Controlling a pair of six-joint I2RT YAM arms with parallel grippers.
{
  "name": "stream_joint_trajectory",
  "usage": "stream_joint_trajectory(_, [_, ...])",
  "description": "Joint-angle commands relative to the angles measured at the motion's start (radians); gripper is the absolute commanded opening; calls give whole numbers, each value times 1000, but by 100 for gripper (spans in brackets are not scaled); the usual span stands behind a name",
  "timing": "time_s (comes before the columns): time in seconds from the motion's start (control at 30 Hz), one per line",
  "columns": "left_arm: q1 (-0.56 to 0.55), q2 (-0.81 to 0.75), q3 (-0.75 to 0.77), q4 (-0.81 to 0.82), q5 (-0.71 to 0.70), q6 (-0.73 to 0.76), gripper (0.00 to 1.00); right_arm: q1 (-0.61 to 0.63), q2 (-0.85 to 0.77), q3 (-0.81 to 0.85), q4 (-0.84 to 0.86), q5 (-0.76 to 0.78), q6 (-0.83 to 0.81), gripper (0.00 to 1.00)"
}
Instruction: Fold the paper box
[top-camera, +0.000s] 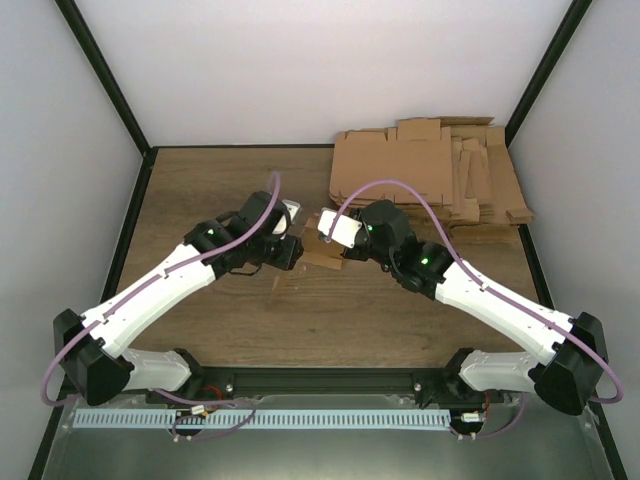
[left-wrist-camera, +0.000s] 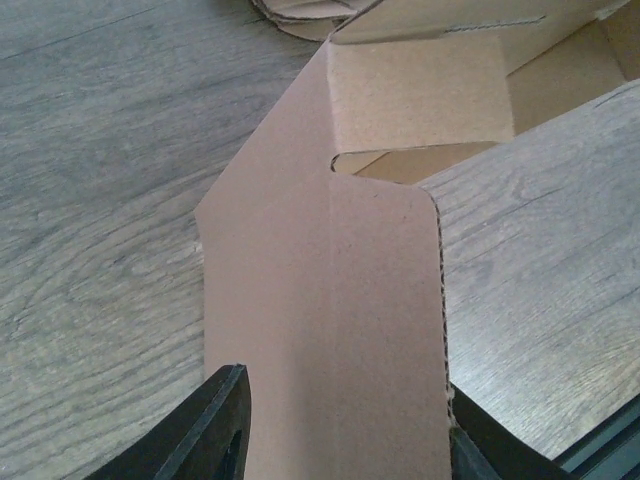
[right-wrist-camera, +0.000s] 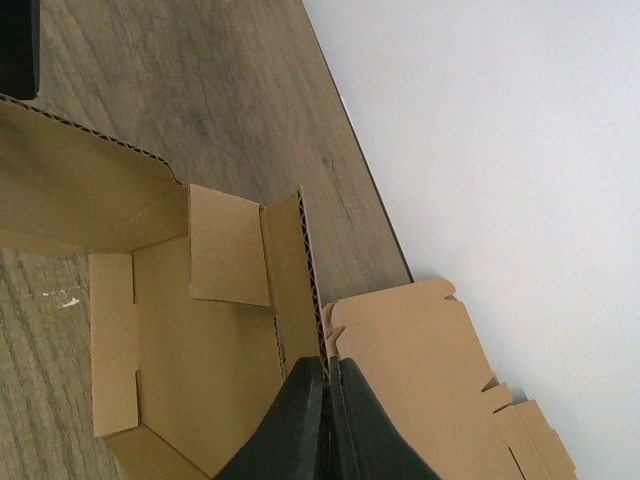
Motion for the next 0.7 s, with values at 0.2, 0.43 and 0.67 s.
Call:
stream_joint_trajectory(0.2, [26,-1,32,-50,-2,14,52,5,-7,-11,-15,-17,16,1])
stream_joint_trajectory(0.43, [29,11,27,-72,-20,24,62,5,-12,-11,-15,-20,19,1])
stream_joint_trajectory(0.67, [32,3,42,-63,-1,40,74,4,-11,-11,-15,-25,19,1])
